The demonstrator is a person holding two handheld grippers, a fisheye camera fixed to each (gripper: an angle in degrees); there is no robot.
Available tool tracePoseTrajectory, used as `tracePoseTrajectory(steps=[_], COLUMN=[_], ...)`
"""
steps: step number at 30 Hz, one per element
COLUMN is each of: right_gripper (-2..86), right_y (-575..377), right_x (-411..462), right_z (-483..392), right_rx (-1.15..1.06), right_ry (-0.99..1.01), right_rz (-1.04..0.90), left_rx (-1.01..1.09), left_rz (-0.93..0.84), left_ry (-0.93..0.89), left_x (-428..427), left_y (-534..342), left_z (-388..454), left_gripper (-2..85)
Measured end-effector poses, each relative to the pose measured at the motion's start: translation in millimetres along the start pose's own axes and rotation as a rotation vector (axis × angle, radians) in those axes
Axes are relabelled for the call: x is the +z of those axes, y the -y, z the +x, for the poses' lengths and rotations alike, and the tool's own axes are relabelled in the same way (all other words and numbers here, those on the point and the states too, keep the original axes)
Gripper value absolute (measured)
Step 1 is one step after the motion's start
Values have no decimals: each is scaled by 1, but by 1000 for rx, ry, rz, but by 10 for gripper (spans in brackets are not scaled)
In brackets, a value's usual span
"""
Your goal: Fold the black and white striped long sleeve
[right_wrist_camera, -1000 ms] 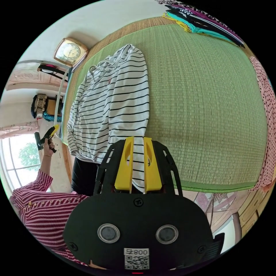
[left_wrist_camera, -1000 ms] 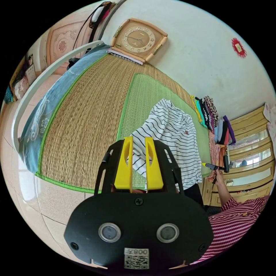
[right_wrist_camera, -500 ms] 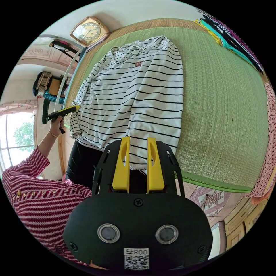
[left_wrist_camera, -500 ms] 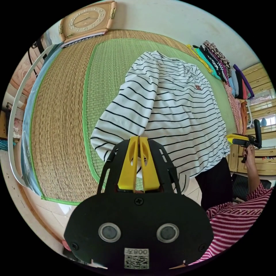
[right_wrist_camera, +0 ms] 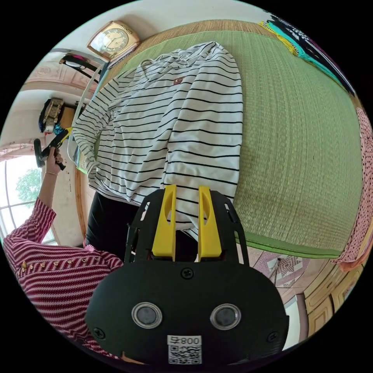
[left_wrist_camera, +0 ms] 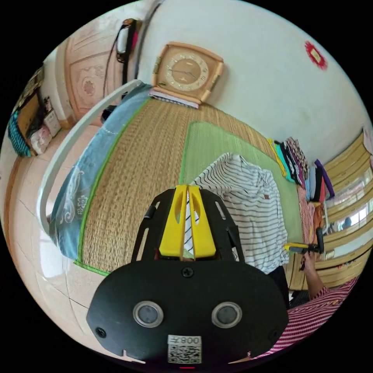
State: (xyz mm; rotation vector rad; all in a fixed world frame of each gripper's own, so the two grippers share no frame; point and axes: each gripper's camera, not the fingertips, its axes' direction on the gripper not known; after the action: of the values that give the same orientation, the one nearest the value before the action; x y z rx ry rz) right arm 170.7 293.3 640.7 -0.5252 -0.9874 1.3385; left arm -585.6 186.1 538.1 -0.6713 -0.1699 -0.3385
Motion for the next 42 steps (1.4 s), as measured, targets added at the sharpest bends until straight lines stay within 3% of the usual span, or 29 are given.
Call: tracePoseTrajectory(steps=[3, 6, 8, 15, 21, 26, 30, 34, 39, 42], right_gripper=[93, 94, 96, 93, 34, 7, 3, 5, 17, 40], right_y=[-4, -8, -10, -5, 3, 12, 21, 29, 8, 17], right_x=[-7, -12, -14, 0, 8, -1, -48, -111, -151, -145], right_z=[7, 15, 21, 28, 23, 30, 59, 127, 190, 175], right_rx=[25, 55, 80, 123, 111, 76, 101, 267, 441, 378], right_ry=[-12, -34, -47, -129, -222, -214, -312, -424, -212, -74], right_rz=[23, 39, 49, 5, -31, -65, -19, 50, 238, 341], left_rx=[-132, -15, 112, 178, 132, 21, -157, -328, -251, -101], left_rz=[8, -74, -219, -435, -376, -221, -64, 59, 69, -12], left_ry=[-46, -142, -173, -50, -78, -46, -22, 43, -71, -169], left_x=[-2, 11, 37, 95, 78, 26, -20, -56, -45, -11], left_y=[4, -8, -28, -70, -58, -35, -26, -37, -42, -24], left_z=[-35, -17, 13, 41, 29, -11, -65, -106, -78, -29], left_gripper=[20, 41, 60, 38, 7, 4, 7, 19, 36, 40])
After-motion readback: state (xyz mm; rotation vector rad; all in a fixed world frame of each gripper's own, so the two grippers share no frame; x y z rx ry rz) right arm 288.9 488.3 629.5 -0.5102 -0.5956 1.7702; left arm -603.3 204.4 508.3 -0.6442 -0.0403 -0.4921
